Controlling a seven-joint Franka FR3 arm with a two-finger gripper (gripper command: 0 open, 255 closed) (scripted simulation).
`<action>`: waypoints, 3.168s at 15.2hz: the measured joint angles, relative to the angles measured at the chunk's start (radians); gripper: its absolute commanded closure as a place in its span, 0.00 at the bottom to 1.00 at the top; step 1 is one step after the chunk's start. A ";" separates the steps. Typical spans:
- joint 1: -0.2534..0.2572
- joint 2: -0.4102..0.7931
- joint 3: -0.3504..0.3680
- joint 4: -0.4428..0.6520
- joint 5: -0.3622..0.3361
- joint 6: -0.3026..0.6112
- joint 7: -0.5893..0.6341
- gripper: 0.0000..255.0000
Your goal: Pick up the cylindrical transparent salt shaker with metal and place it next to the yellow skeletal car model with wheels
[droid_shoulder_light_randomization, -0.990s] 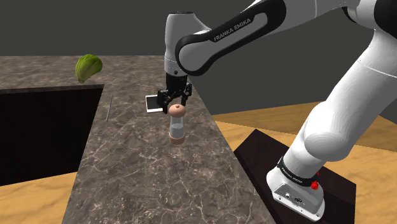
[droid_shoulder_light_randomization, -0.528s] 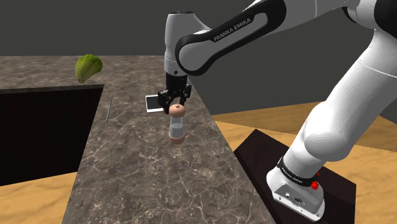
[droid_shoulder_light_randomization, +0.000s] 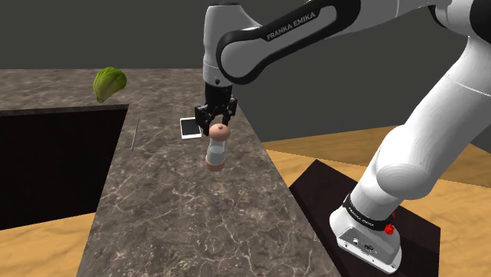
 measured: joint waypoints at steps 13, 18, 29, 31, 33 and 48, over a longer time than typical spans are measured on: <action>-0.002 -0.061 -0.012 0.117 0.016 -0.175 -0.015 1.00; -0.003 -0.074 -0.015 0.170 0.018 -0.241 -0.018 1.00; -0.007 -0.078 -0.021 0.318 0.016 -0.392 -0.017 1.00; -0.006 -0.078 -0.021 0.341 0.016 -0.416 -0.015 1.00; -0.007 -0.078 -0.021 0.371 0.015 -0.445 -0.014 1.00; -0.006 -0.042 -0.015 0.596 0.004 -0.635 0.006 1.00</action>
